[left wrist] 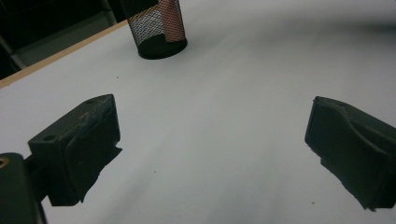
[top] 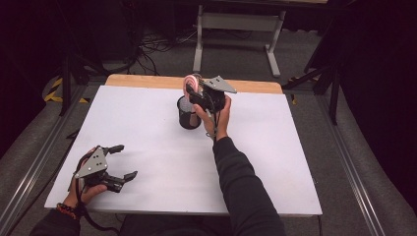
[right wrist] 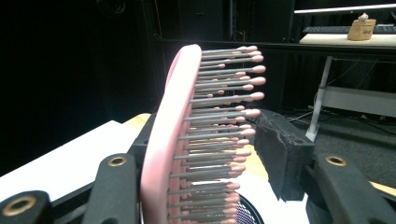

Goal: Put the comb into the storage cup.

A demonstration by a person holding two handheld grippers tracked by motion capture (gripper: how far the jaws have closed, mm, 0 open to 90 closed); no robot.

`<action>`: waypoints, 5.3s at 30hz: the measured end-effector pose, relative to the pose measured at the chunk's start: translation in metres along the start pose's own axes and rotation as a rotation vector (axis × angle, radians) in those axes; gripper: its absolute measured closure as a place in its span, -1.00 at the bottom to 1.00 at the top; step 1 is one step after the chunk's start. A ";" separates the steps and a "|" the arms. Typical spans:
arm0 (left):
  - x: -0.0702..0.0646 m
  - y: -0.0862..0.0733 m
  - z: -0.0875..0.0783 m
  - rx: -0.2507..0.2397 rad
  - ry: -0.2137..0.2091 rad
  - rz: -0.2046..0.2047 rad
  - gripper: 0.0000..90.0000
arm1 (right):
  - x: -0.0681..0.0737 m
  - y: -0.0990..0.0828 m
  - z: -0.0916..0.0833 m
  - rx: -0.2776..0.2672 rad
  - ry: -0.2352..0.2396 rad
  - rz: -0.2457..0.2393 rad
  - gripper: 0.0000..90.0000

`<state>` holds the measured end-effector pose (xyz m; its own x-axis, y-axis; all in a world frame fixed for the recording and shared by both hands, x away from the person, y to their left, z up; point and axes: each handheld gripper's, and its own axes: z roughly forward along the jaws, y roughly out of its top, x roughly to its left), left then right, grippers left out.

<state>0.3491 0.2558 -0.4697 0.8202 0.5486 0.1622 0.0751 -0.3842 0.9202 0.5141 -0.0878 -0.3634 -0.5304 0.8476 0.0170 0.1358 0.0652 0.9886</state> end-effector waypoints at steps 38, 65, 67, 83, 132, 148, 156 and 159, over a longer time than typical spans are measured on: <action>0.000 0.000 -0.005 -0.025 -0.002 -0.010 -0.91 | 0.023 -0.004 -0.011 0.087 0.084 -0.131 -0.27; 0.000 0.002 -0.007 -0.044 -0.005 -0.003 -0.91 | 0.030 -0.001 -0.025 0.126 0.086 -0.220 -0.37; 0.000 0.002 -0.007 -0.043 -0.008 -0.004 -0.91 | 0.031 0.001 -0.027 0.128 0.085 -0.240 -0.38; -0.002 0.003 -0.007 -0.041 -0.008 0.003 -0.91 | 0.029 0.007 -0.036 0.146 0.089 -0.265 -0.45; 0.000 0.002 -0.006 -0.032 -0.021 -0.005 -0.91 | 0.021 0.039 -0.089 0.039 0.048 -0.359 -0.48; -0.001 0.002 -0.003 -0.020 -0.021 0.001 -0.91 | 0.020 0.036 -0.107 0.036 0.023 -0.376 -0.57; -0.002 0.002 -0.003 -0.017 -0.019 0.003 -0.91 | 0.022 0.031 -0.118 0.046 0.019 -0.409 -0.62; -0.002 0.002 -0.003 -0.016 -0.019 0.003 -0.91 | 0.023 0.028 -0.122 0.042 0.018 -0.416 -0.63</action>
<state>0.3461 0.2563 -0.4668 0.8312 0.5331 0.1578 0.0639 -0.3736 0.9254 0.4034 -0.1304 -0.3174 -0.5621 0.7351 -0.3791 -0.0588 0.4217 0.9048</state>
